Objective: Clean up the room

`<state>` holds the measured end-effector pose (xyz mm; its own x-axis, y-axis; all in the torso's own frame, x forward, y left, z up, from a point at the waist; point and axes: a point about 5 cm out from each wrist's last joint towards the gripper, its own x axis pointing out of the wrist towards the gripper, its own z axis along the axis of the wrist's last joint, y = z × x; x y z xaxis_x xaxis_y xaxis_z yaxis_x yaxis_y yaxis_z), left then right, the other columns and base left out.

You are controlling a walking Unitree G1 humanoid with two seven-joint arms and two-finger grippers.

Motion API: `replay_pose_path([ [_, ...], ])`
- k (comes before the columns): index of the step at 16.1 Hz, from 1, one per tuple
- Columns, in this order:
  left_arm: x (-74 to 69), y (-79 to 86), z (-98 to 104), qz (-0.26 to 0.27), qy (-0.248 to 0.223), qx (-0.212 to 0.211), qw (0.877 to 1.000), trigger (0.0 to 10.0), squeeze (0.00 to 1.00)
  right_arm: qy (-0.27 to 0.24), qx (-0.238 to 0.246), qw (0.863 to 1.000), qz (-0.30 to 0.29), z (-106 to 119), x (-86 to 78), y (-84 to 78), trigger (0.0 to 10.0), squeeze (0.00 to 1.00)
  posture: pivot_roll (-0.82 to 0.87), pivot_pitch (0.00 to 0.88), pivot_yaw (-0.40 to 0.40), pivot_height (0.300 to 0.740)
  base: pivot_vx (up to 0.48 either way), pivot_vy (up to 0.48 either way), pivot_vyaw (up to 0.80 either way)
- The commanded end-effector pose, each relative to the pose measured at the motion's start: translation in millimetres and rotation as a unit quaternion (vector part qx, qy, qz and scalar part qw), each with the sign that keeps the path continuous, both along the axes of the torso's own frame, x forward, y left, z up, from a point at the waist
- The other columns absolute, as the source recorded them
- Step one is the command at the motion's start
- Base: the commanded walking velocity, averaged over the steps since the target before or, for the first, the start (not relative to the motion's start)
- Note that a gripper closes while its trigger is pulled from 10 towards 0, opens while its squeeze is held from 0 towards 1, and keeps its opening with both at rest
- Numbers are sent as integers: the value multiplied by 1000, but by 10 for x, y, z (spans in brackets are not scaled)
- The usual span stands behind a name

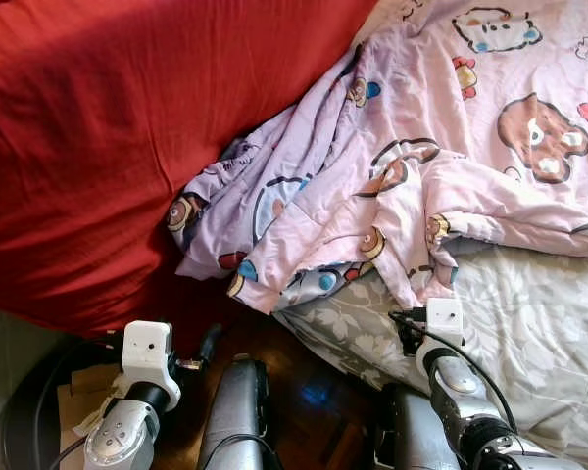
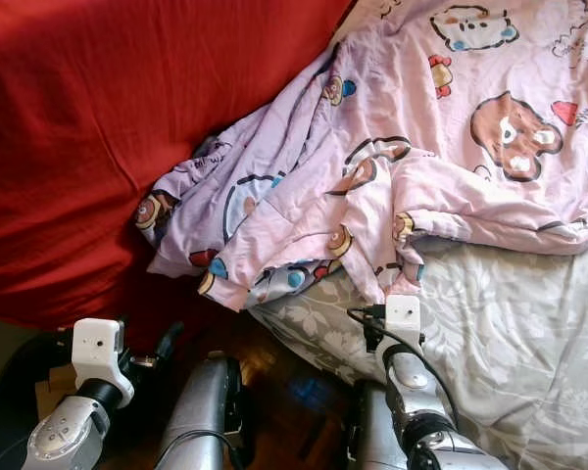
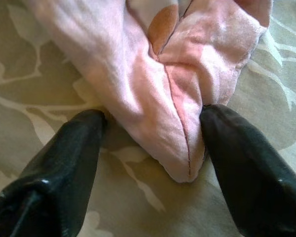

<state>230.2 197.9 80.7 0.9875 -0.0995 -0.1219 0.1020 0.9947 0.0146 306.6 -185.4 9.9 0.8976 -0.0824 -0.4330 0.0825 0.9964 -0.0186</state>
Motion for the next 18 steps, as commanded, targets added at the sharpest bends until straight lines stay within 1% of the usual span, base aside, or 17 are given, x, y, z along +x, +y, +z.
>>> replay_pose_path([
  [1,-76,59,-51,10,17,0,1000,10000,0,23,5,1000,6,-111,-96,42,0,0,241,386,61,627,0,0,0],
  [2,-80,65,-50,11,18,0,1000,10000,0,27,-2,1000,10,-121,-104,44,0,0,238,384,59,627,0,0,0],
  [8,-72,53,-70,15,23,-5,1000,10000,0,35,1,999,14,-182,-169,62,0,0,235,370,54,627,0,0,0],
  [13,-87,57,-111,16,31,-8,999,10000,0,38,3,999,6,-200,-191,36,0,0,232,367,51,627,0,0,0],
  [16,-33,17,-133,15,31,-13,999,10000,0,36,3,999,5,-183,-173,30,0,0,230,349,47,627,0,0,0],
  [18,16,28,-153,17,30,-16,999,10000,0,27,2,1000,-2,-153,-148,12,0,0,223,325,41,627,0,0,0],
])
